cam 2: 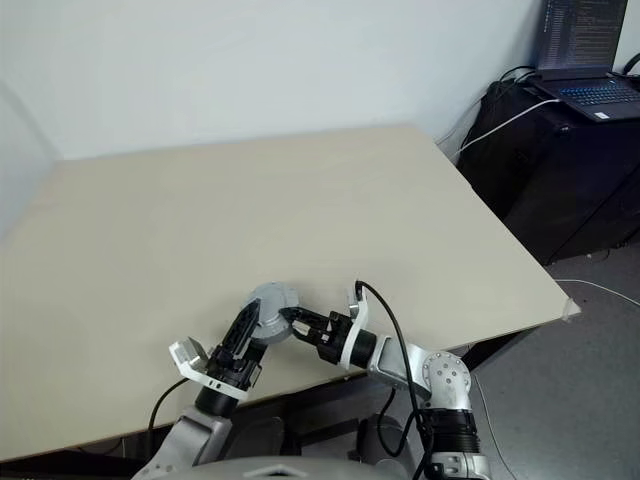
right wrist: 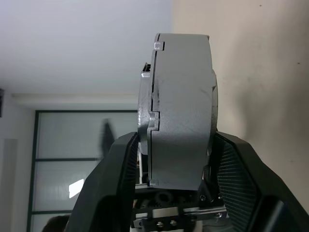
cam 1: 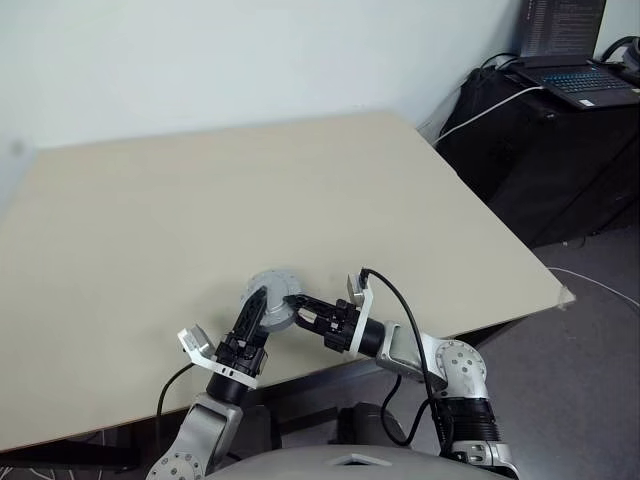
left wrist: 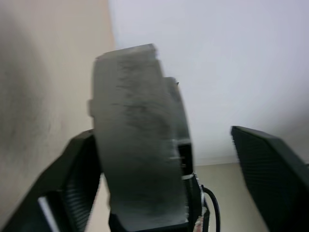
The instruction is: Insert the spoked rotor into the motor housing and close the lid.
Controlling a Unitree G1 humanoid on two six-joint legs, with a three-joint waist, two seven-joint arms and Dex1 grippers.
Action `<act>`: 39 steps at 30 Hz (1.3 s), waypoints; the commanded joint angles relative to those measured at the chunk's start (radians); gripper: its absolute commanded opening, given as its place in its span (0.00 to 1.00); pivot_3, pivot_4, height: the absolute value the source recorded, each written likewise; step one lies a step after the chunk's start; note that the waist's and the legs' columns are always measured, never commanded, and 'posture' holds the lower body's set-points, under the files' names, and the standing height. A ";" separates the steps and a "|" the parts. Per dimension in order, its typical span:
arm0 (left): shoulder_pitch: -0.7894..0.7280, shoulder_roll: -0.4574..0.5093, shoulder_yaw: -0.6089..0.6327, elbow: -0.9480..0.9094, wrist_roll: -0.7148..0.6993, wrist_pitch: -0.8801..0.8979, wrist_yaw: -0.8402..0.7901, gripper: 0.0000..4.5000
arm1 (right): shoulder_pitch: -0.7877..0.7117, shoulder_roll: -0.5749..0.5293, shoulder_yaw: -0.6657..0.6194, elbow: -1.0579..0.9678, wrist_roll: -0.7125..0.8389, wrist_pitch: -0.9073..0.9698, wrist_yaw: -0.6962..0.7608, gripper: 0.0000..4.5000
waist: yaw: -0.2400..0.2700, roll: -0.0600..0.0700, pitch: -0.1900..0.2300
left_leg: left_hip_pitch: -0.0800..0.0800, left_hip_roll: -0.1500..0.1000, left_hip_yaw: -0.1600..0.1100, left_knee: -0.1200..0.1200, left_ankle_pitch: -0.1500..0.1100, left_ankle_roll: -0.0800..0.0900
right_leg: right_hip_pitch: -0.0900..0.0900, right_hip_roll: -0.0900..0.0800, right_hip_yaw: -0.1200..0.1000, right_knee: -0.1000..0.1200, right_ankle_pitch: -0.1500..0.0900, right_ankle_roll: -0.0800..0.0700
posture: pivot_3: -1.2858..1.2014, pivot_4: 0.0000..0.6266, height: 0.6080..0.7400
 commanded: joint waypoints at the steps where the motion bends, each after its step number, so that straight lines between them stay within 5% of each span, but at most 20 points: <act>1: -0.030 -0.091 -0.051 -0.032 -0.028 -0.008 -0.013 0.65 | -0.019 0.006 0.002 -0.029 0.038 -0.003 0.024 0.47 | 0.000 0.000 0.000 | 0.000 0.000 0.000 0.000 0.000 0.000 | 0.000 0.000 0.000 0.000 0.000 0.000 | 0.52 0.00 1.00; 4: -0.028 -0.093 -0.051 -0.032 -0.033 -0.014 -0.010 0.46 | -0.020 0.004 0.002 -0.027 0.039 -0.008 0.025 0.47 | 0.000 0.000 0.000 | 0.001 0.000 0.000 0.000 0.000 0.000 | 0.001 0.000 0.000 0.000 0.000 0.000 | 0.52 0.00 1.00; 12: -0.036 -0.090 -0.053 -0.026 -0.040 -0.015 -0.007 0.46 | -0.025 0.000 0.006 -0.025 0.033 -0.012 0.029 0.47 | 0.000 0.000 0.000 | 0.004 0.000 0.000 0.000 -0.001 -0.001 | 0.004 0.000 0.000 0.000 0.000 0.000 | 0.52 0.00 1.00; 22: -0.112 -0.105 0.007 -0.029 0.014 -0.150 0.027 0.46 | -0.006 -0.107 0.082 -0.228 -0.359 -0.208 0.137 0.47 | 0.008 0.000 0.000 | 0.004 0.000 -0.001 0.001 -0.001 -0.001 | 0.005 0.000 0.000 0.000 0.000 0.000 | 0.52 0.00 1.00; 29: -0.188 -0.063 0.077 0.055 -0.002 -0.207 0.008 0.46 | 0.000 -0.203 0.174 -0.384 -0.473 -0.246 0.257 1.00 | 0.010 -0.001 -0.003 | 0.005 -0.001 0.000 0.001 -0.001 0.000 | 0.006 0.001 0.000 0.000 0.000 0.000 | 0.52 0.00 1.00; 34: -0.240 -0.054 0.138 0.138 0.011 -0.239 -0.004 0.46 | 0.008 -0.220 0.175 -0.402 -0.526 -0.262 0.291 1.00 | 0.013 -0.002 -0.003 | 0.005 0.000 -0.002 0.002 -0.001 -0.002 | 0.007 0.002 -0.001 0.000 0.000 0.000 | 0.52 0.00 1.00; 39: -0.336 -0.047 0.228 0.232 0.043 -0.330 0.075 0.46 | 0.028 -0.363 0.384 -0.416 -1.068 -0.630 0.279 1.00 | 0.013 -0.006 -0.005 | 0.005 -0.002 -0.002 0.002 -0.001 -0.001 | 0.007 0.000 0.000 -0.001 0.000 0.001 | 0.52 0.00 1.00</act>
